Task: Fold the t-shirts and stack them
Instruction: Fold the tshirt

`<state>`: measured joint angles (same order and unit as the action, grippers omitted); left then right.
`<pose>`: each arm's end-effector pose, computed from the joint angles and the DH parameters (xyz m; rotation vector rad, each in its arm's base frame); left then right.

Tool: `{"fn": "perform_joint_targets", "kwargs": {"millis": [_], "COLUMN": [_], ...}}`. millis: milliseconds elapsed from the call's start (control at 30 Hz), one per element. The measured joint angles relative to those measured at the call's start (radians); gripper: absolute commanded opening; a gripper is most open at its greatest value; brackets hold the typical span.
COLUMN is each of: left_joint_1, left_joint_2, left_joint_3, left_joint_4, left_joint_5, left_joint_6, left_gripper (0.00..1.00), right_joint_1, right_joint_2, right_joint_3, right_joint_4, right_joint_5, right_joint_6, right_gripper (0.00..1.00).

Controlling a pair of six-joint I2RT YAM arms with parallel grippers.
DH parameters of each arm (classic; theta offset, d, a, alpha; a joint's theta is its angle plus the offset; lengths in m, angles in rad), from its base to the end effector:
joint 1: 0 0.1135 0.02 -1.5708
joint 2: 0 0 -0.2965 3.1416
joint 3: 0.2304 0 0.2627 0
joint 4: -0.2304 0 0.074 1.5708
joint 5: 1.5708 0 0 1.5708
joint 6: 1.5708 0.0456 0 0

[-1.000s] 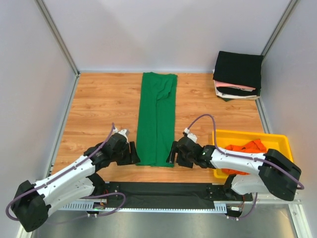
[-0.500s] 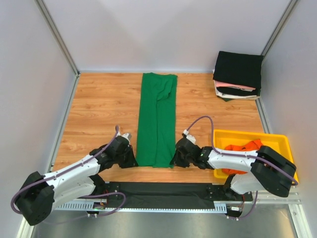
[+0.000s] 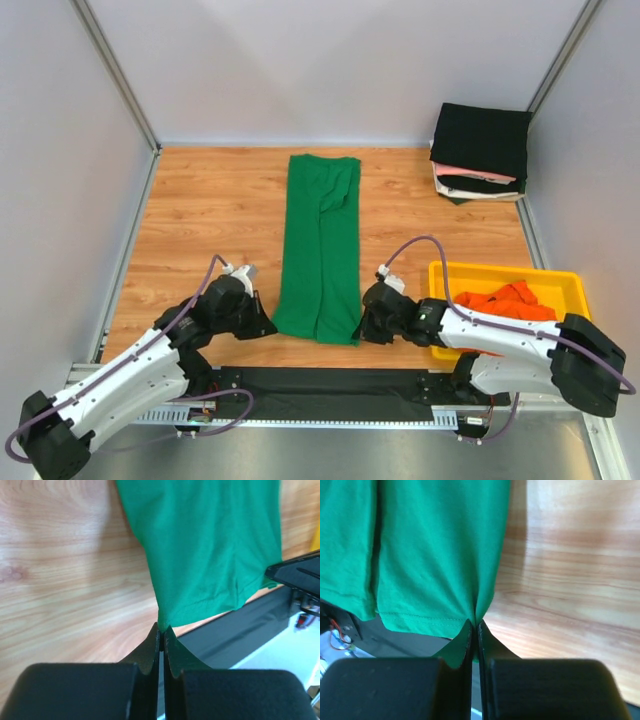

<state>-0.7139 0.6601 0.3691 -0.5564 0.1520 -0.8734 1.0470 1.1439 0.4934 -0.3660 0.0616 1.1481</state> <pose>0.0913 -0.0883 0.1901 -0.1330 2.6091 -0.8438 0.1025 0.1718 0.1746 0.1637 2.7557 0.6602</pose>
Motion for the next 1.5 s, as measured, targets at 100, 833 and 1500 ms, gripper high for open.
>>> {"fn": "perform_joint_targets", "kwargs": {"millis": [100,833,1500], "left_joint_1": [0.000,0.262,0.427], "left_joint_2": [0.006,0.842,1.570], "left_joint_3": [0.092,0.909,1.572], "left_joint_4": [-0.073,-0.203,-0.336], "left_joint_5": [-0.008,-0.041,0.110], "left_joint_6": [0.005,0.277,0.308], "left_gripper": [0.00,0.00,0.32], "right_joint_1": [0.000,-0.464,-0.663], "right_joint_2": [-0.016,0.468,1.098], "right_joint_3": [0.087,0.785,1.447], "right_joint_4": [-0.100,-0.327,-0.438], "right_joint_5": [0.035,-0.019,-0.200], "right_joint_6": [-0.006,-0.466,-0.604], "right_gripper": [0.00,0.00,0.65]}}
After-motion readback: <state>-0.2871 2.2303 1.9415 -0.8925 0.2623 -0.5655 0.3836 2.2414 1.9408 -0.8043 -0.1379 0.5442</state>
